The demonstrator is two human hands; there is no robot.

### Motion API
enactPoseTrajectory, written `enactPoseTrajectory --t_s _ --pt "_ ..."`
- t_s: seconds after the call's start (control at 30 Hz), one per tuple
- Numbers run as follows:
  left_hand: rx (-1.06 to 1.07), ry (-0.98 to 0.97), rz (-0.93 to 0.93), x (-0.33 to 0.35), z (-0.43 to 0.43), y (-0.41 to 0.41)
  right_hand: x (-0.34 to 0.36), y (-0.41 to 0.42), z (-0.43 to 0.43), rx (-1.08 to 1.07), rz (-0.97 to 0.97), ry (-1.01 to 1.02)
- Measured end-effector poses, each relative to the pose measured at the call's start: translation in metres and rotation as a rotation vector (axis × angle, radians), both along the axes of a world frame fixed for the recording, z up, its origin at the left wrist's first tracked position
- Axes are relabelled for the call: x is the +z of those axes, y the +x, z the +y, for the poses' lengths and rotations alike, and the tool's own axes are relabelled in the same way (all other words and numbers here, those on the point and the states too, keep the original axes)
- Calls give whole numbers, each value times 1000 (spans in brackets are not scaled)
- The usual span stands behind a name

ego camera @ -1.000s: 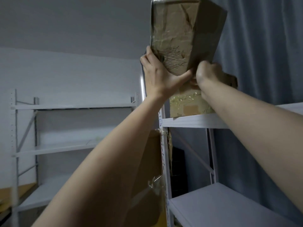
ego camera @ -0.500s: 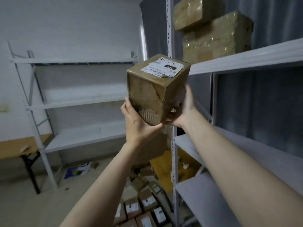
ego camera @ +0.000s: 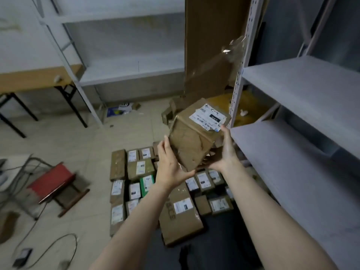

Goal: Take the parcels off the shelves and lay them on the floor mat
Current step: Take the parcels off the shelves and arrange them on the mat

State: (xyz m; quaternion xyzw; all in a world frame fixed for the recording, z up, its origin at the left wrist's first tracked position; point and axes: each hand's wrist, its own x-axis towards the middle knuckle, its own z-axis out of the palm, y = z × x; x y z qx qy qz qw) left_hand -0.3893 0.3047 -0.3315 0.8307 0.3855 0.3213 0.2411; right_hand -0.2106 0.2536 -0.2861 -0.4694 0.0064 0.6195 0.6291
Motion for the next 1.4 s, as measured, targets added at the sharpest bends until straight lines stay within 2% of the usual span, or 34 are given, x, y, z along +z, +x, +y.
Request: enactPoseTrajectory --t_s 0.13,0.3,0.4,0.6,0.7,0.8,1.0,1.2,1.4 --pt "-111 -261 157 -62 -23 -28 -70 -9 -24 -20 -118 -157" --pt "-131 -620 149 -103 -42 -27 -142 -5 -61 -22 -212 -341" --pt "-60 -765 113 -120 -52 -10 -178 -1 -82 -14 -173 -392" --pt "17 -930 174 -164 -75 31 -233 17 -120 -28 -130 -484" --pt "114 -1008 201 -190 -85 60 -252 36 -140 -42 -112 -543" --pt "245 -1177 146 -218 -98 88 -276 57 -158 -21 -120 -571" --pt "318 -1251 144 -271 -126 129 -333 89 -185 -39 -122 -624" --pt "313 -1286 151 -326 -131 157 -392 104 -201 -142 -25 -666" --pt "261 -1240 271 -377 -130 165 -452 111 -206 -113 52 -693"
